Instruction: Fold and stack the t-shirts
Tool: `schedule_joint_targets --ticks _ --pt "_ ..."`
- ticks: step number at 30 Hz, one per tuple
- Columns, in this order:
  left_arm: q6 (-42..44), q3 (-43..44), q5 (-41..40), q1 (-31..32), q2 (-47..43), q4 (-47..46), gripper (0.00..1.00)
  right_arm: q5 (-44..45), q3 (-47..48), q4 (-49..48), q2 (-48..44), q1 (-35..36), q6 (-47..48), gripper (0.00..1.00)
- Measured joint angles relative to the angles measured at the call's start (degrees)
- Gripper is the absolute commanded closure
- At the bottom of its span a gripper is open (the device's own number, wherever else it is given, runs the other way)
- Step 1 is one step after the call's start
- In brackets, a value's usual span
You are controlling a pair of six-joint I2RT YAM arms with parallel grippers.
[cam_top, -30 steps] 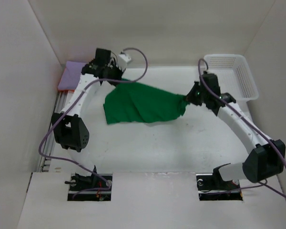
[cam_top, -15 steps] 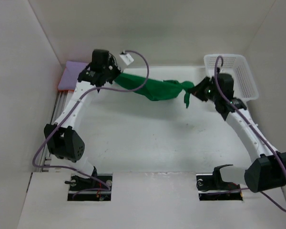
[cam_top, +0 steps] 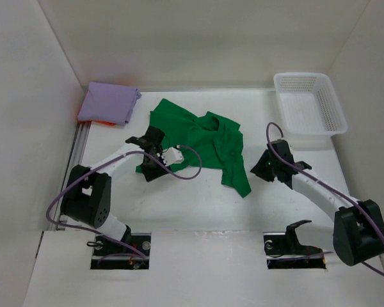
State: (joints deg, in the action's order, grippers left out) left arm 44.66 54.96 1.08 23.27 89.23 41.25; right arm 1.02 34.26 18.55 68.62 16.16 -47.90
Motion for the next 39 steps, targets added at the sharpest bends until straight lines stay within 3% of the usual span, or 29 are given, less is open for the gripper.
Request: schedule_joint_targets --ticks 6,10,17,19,24,28,30,36,39 --pt "2.8 1.6 -2.7 -6.4 -3.6 0.6 0.42 4.9 10.1 5.0 4.0 13.1 5.1 0.57" --pt "5.6 1.1 -3.9 -7.1 -3.7 0.5 0.40 7.9 13.5 10.0 8.0 20.4 7.2 0.55" --pt "9.8 -1.6 -3.3 -7.1 -2.1 -3.7 0.39 10.0 14.0 14.9 15.5 22.9 9.5 0.51" --pt "9.9 -1.6 -3.0 -7.1 -0.8 -5.0 0.46 9.9 14.1 15.0 16.1 23.0 9.5 0.50" --pt "9.8 -1.7 -2.5 -7.2 3.9 -7.6 0.75 10.0 14.1 16.2 18.8 23.3 9.2 0.52" --pt "9.5 -1.7 -2.2 -7.8 4.2 -8.6 0.90 10.2 15.9 18.3 20.5 23.5 8.9 0.52" --pt "9.1 -1.7 -2.1 -8.4 4.2 -8.9 0.96 10.9 17.3 19.7 21.9 24.0 9.0 0.59" --pt "8.4 -1.7 -1.6 -11.9 4.2 -9.0 1.00 12.9 19.4 23.2 24.1 25.6 9.5 0.97" --pt "8.2 -1.6 -1.6 -13.8 4.2 -9.1 1.00 13.7 20.4 24.7 25.0 26.1 9.8 1.00"
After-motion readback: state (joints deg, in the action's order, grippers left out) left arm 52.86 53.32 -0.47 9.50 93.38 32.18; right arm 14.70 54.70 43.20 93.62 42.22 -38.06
